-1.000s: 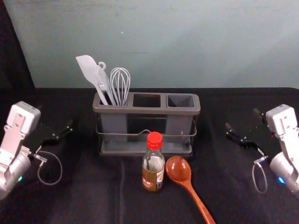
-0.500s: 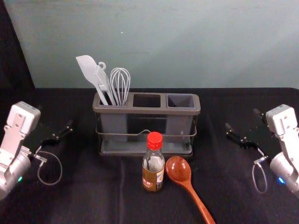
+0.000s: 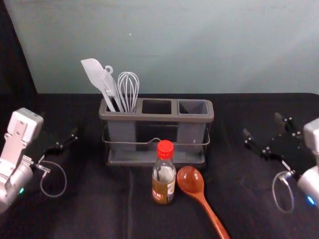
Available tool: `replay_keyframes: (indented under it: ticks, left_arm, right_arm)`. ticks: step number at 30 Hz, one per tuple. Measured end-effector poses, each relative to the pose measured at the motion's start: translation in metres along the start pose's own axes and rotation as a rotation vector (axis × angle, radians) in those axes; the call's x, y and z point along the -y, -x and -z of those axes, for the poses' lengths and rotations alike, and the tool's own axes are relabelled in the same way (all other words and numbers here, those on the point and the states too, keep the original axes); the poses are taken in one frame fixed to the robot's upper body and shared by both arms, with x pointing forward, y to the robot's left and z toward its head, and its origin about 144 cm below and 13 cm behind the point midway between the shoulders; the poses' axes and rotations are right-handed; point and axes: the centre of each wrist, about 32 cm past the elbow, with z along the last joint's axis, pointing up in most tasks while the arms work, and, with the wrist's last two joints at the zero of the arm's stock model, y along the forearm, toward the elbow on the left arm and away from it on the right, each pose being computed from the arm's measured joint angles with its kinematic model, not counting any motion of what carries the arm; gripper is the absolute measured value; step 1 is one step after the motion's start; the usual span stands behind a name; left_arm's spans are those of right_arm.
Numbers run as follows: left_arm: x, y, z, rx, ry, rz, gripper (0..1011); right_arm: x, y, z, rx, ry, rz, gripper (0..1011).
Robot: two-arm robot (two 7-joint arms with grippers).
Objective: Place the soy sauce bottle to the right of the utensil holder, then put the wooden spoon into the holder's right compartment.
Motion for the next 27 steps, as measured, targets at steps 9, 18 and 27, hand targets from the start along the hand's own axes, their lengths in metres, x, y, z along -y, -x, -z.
replay_keyframes:
  ticks: [9,18,27]
  left_arm:
    - [0.0,0.0,0.0,0.0,0.0,0.0,1011]
    - [0.0,0.0,0.0,0.0,0.0,0.0,1011]
    - [0.0,0.0,0.0,0.0,0.0,0.0,1012]
  right_arm:
    - [0.042,-0.003,-0.008,-0.046,-0.067,-0.154,1002]
    - [0.062,0.001,-0.01,-0.137,-0.125,-0.336,1002]
    - [0.048,0.013,-0.015,-0.222,-0.179,-0.493,1003]
